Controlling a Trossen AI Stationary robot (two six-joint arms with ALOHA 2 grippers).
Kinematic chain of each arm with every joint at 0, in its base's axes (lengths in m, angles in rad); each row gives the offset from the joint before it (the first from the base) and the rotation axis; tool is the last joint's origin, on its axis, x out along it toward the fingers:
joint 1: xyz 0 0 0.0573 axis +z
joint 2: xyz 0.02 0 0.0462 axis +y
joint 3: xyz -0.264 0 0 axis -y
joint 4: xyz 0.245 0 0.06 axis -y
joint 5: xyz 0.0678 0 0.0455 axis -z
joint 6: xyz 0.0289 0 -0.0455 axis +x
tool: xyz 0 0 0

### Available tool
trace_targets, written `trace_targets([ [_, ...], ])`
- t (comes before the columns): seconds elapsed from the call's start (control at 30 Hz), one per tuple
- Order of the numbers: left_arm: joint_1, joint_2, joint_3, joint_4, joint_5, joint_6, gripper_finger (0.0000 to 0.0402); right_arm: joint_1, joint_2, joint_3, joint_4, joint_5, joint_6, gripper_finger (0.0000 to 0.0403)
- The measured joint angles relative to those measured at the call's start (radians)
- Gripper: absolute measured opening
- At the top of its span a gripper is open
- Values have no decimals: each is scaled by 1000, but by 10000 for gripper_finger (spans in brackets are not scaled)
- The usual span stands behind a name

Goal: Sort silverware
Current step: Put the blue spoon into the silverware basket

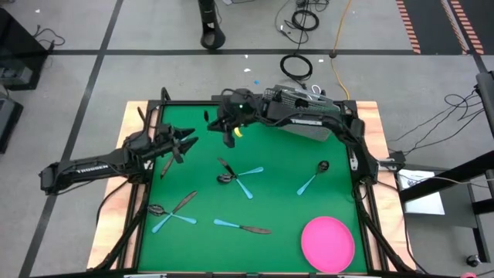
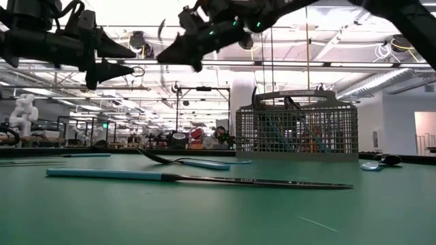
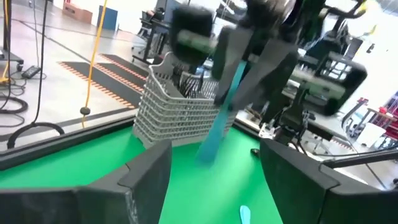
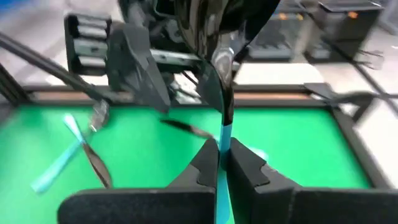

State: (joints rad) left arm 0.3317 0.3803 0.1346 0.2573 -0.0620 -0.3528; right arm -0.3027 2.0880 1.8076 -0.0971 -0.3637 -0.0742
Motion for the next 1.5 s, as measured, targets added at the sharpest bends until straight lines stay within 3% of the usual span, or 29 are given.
trace_targets([
  [0.13, -3, -25, 0, -72, -24, -64, 247, -12, -78, -12, -153, 82, -76, 0],
  [0.23, -24, -19, 1, -130, -28, -114, 247, -33, -153, -91, -160, 108, -84, 0],
  [0.47, -146, 61, 1, -228, -122, -161, 247, -98, -449, -446, -24, 257, -31, 0],
  [0.67, -262, 165, 1, -222, -224, -156, 247, -139, -720, -725, 27, 494, 44, 0],
  [0.83, -294, 242, 1, -161, -236, -112, 247, -180, -862, -883, 22, 586, 110, 0],
  [1.2, -294, 307, 1, -108, -227, -102, 247, -216, -990, -1020, -124, 776, 223, 0],
  [1.5, -294, 307, 1, -105, -224, -94, 247, -216, -989, -1111, -111, 815, 274, 0],
])
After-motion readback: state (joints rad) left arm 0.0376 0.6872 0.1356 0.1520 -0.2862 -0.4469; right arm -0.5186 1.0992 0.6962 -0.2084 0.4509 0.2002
